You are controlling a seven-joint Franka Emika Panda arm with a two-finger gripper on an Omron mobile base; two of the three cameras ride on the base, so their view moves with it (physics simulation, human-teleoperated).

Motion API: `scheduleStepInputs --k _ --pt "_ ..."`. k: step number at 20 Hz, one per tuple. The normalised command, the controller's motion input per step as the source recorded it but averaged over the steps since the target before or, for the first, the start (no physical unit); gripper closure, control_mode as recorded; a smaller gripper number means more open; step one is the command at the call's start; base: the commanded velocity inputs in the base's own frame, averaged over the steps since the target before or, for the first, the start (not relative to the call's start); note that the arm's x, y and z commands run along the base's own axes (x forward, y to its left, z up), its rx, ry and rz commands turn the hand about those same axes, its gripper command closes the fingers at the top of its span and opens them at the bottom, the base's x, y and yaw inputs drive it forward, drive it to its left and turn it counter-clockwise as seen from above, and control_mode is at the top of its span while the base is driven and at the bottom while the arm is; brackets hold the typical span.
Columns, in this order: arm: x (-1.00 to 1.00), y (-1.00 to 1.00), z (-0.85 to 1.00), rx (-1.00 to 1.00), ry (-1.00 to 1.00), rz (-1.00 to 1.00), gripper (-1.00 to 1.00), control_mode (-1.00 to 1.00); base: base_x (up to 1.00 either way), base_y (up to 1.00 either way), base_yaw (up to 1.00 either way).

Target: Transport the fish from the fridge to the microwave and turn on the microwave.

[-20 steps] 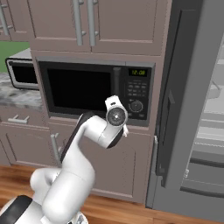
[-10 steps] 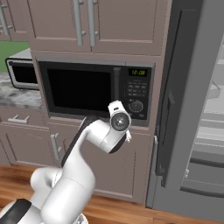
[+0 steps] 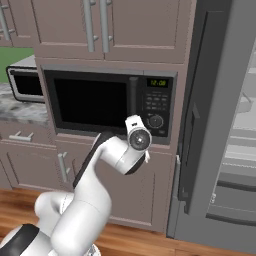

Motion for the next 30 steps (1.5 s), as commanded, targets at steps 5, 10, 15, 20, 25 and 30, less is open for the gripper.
scheduleStepInputs --k 5,10,15,20,25,30 --pt "0.08 -0.03 -0.01 0.05 0.0 0.0 -1.0 -1.0 0.0 0.0 0.0" --pt "0.0 -0.07 -0.08 0.03 0.0 0.0 -1.0 -1.0 0.0 0.0 0.0" --pt "0.0 -0.04 -0.14 0.0 0.0 0.0 -1.0 -1.0 0.0 0.0 0.0" --pt "0.0 -0.03 -0.17 0.0 0.0 0.0 -1.0 -1.0 0.0 0.0 0.0" --pt "0.01 -0.11 -0.21 0.0 0.0 0.0 -1.0 -1.0 0.0 0.0 0.0" --pt "0.0 -0.16 -0.26 0.0 0.0 0.0 -1.0 -1.0 0.0 0.0 0.0"
